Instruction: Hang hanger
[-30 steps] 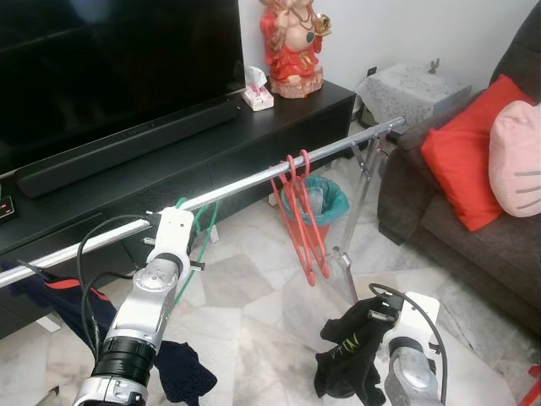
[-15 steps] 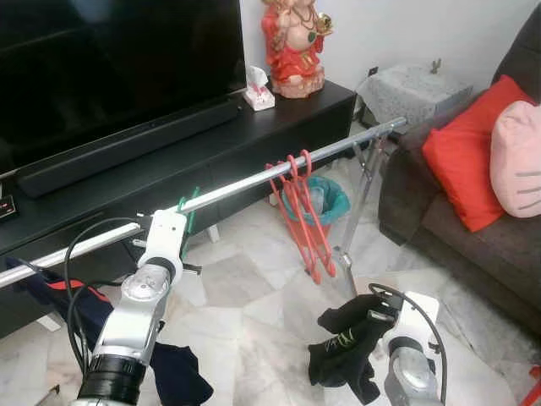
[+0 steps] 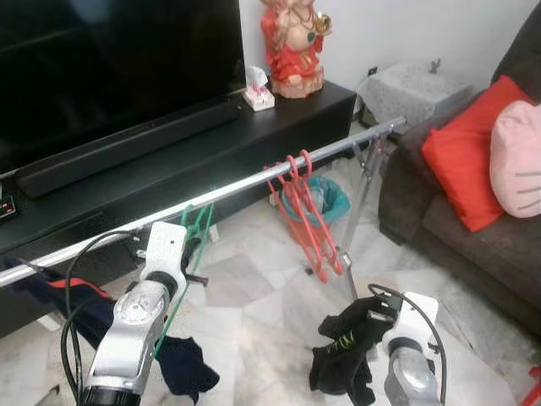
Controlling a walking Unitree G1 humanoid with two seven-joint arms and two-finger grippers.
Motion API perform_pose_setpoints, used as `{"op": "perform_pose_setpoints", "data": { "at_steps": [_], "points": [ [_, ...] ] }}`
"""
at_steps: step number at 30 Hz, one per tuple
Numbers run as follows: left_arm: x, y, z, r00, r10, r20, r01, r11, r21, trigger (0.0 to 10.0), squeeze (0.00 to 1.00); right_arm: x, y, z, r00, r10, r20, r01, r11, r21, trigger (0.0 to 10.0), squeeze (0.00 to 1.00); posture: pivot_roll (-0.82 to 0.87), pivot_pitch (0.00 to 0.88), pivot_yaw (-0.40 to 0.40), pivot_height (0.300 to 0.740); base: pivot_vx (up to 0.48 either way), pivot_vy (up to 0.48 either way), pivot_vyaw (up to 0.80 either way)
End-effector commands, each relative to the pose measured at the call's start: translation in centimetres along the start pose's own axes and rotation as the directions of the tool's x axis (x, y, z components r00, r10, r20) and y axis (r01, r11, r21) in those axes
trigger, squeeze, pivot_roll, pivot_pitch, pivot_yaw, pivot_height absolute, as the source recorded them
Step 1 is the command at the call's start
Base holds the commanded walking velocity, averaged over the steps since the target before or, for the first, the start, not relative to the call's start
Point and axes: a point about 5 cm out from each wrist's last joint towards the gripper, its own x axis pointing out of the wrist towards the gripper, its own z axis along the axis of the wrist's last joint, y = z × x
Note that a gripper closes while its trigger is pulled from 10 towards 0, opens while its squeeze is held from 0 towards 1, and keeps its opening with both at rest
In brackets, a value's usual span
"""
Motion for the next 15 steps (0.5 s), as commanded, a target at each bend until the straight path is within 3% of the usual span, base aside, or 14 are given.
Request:
{"op": "perform_pose_setpoints", "data": {
  "at_steps": [1,9,15],
  "points": [
    [-0.8,0.6,-0.3,1.0,0.006,0.015,-0.006,1.0,-0.004,10.0,0.0,0.1,0.1,0.4,1.0,0.008,0.026,-0.008,1.0,-0.003,10.0,0.0,-0.09,0.0,0.034,0.74,0.0,0.0,0.0],
    [-2.0,0.4,-3.6,0.998,0.018,-0.059,-0.019,1.0,-0.018,10.0,0.0,0.1,-0.2,0.3,1.0,0.01,0.025,-0.009,1.0,-0.014,10.0,0.0,-0.09,0.0,0.026,0.74,0.0,0.0,0.0],
    [-1.7,-0.6,-3.6,0.999,-0.007,-0.054,0.006,1.0,-0.017,10.0,0.0,0.1,-0.4,0.3,1.0,0.007,0.024,-0.007,1.0,-0.017,10.0,0.0,-0.09,0.0,0.024,0.74,0.0,0.0,0.0]
  ]
}}
